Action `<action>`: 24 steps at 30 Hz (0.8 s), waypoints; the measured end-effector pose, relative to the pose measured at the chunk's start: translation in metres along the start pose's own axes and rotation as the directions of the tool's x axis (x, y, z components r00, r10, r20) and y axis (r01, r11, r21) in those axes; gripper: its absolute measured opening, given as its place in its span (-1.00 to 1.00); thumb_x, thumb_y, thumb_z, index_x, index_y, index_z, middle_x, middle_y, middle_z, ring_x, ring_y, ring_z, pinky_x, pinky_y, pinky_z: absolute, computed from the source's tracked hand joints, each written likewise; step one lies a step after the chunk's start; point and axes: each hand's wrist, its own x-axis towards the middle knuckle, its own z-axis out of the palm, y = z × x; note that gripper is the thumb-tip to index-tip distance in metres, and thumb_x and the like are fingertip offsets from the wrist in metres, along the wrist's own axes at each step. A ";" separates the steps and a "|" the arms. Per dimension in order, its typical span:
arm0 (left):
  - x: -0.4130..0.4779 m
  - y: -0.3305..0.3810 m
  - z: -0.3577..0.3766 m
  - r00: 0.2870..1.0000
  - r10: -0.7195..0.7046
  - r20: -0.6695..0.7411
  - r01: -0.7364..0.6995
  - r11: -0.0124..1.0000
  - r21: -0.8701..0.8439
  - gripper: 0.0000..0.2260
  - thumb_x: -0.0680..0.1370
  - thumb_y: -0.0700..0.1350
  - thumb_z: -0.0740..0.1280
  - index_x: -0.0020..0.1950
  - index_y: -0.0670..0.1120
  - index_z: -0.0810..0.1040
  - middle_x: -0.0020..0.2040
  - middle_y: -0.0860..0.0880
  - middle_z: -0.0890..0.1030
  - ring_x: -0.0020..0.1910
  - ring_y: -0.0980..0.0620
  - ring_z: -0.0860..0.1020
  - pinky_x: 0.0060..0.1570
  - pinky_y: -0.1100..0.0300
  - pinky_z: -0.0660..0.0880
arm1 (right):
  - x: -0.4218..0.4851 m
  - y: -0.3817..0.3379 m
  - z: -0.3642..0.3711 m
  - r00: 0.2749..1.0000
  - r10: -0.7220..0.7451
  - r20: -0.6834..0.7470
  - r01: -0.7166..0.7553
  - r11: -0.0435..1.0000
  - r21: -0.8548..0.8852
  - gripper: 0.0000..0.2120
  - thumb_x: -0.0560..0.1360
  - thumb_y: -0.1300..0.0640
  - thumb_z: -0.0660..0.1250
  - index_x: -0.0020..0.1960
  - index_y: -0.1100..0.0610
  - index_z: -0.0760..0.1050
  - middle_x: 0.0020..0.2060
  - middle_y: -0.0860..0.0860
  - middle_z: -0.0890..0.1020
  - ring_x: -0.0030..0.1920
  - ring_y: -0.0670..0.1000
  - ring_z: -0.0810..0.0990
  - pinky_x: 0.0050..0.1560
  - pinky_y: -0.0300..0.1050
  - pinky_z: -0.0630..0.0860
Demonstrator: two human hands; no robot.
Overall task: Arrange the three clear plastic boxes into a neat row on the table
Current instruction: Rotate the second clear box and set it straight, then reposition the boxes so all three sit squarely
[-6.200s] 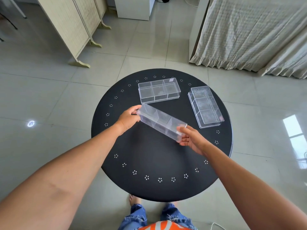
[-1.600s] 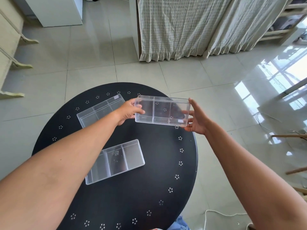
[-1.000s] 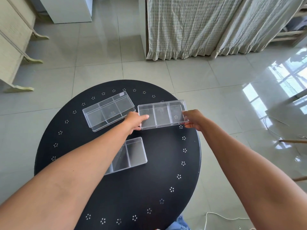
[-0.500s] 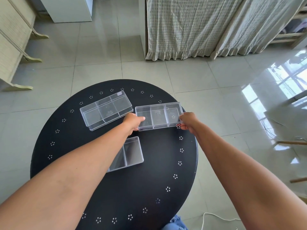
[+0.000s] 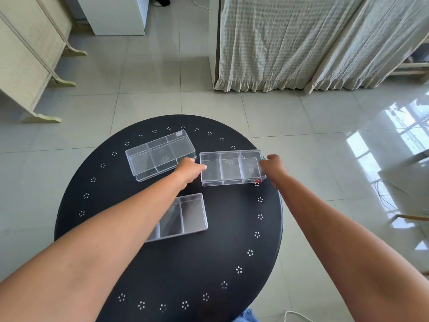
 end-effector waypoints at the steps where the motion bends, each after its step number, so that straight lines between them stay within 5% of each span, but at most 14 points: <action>1: -0.002 -0.001 -0.007 1.000 0.017 -0.011 -0.017 1.000 0.017 -0.40 0.47 -0.05 0.36 0.48 -0.13 0.31 0.16 -0.02 0.54 0.04 0.00 0.53 0.20 0.07 0.45 | 0.000 -0.006 0.001 0.999 -0.003 -0.046 0.000 0.998 -0.066 -0.60 0.51 0.15 0.20 0.35 0.09 0.47 0.23 0.19 0.49 0.29 0.21 0.42 0.28 0.01 0.31; 3: -0.009 -0.004 -0.022 0.998 0.046 -0.050 -0.044 0.999 0.025 -0.44 0.47 -0.03 0.37 0.45 -0.09 0.36 0.35 -0.09 0.48 0.27 -0.10 0.49 0.30 -0.02 0.43 | -0.004 -0.022 0.006 0.992 -0.064 -0.105 0.049 0.989 -0.138 -0.49 0.50 0.12 0.19 0.46 -0.01 0.36 0.36 0.16 0.41 0.39 0.20 0.33 0.37 0.07 0.19; 7: -0.020 -0.015 -0.062 0.967 0.201 -0.158 -0.183 0.976 0.122 -0.65 0.47 -0.04 0.35 0.26 0.03 0.55 0.11 0.00 0.62 0.11 -0.02 0.58 0.15 0.04 0.53 | -0.014 -0.062 0.032 0.959 -0.280 -0.037 0.262 0.930 -0.256 -0.47 0.47 0.05 0.25 0.45 -0.05 0.35 0.31 0.13 0.43 0.38 0.17 0.36 0.35 0.10 0.19; 11: -0.023 -0.033 -0.105 0.899 0.312 -0.308 -0.220 0.929 0.299 -0.68 0.46 -0.06 0.34 0.21 0.13 0.53 0.00 0.07 0.58 0.00 0.01 0.58 -0.09 0.17 0.43 | -0.027 -0.099 0.068 0.888 -0.435 0.148 0.459 0.825 -0.330 -0.35 0.42 -0.03 0.39 0.48 -0.07 0.31 0.36 0.09 0.44 0.40 0.14 0.37 0.40 0.14 0.18; 14: -0.021 -0.053 -0.130 0.839 0.334 -0.429 -0.155 0.904 0.399 -0.39 0.36 0.00 0.47 0.38 0.11 0.35 0.14 -0.02 0.47 0.18 -0.07 0.46 0.04 0.01 0.47 | -0.032 -0.118 0.098 0.833 -0.464 0.302 0.550 0.754 -0.360 -0.16 0.37 -0.10 0.50 0.54 -0.05 0.20 0.43 0.11 0.39 0.45 0.15 0.35 0.43 0.16 0.15; 18: -0.016 -0.079 -0.152 0.904 0.246 -0.350 -0.055 0.878 0.476 0.14 0.20 0.12 0.59 0.55 0.16 -0.12 0.54 -0.15 0.09 0.52 -0.13 0.07 0.39 -0.09 0.23 | -0.027 -0.132 0.123 0.760 -0.436 0.482 0.636 0.651 -0.414 0.15 0.30 -0.09 0.59 0.62 -0.03 -0.12 0.57 0.14 0.17 0.55 0.20 0.16 0.48 0.28 0.02; 21: -0.007 -0.092 -0.163 0.952 0.161 -0.261 -0.025 0.889 0.457 0.26 0.14 0.11 0.62 0.52 0.23 -0.27 0.60 -0.08 -0.15 0.57 -0.10 -0.15 0.46 -0.13 0.06 | -0.015 -0.141 0.131 0.742 -0.400 0.538 0.653 0.614 -0.444 0.24 0.30 -0.06 0.61 0.61 0.00 -0.25 0.60 0.12 0.09 0.58 0.18 0.10 0.48 0.31 -0.04; 24: 0.003 -0.095 -0.167 0.971 0.144 -0.191 -0.054 0.909 0.413 0.30 0.12 0.07 0.64 0.51 0.22 -0.30 0.61 -0.04 -0.15 0.58 -0.05 -0.14 0.49 -0.11 0.04 | -0.003 -0.149 0.139 0.759 -0.326 0.564 0.591 0.708 -0.387 0.21 0.31 0.04 0.62 0.61 0.11 -0.20 0.55 0.15 0.24 0.53 0.23 0.23 0.52 0.26 0.03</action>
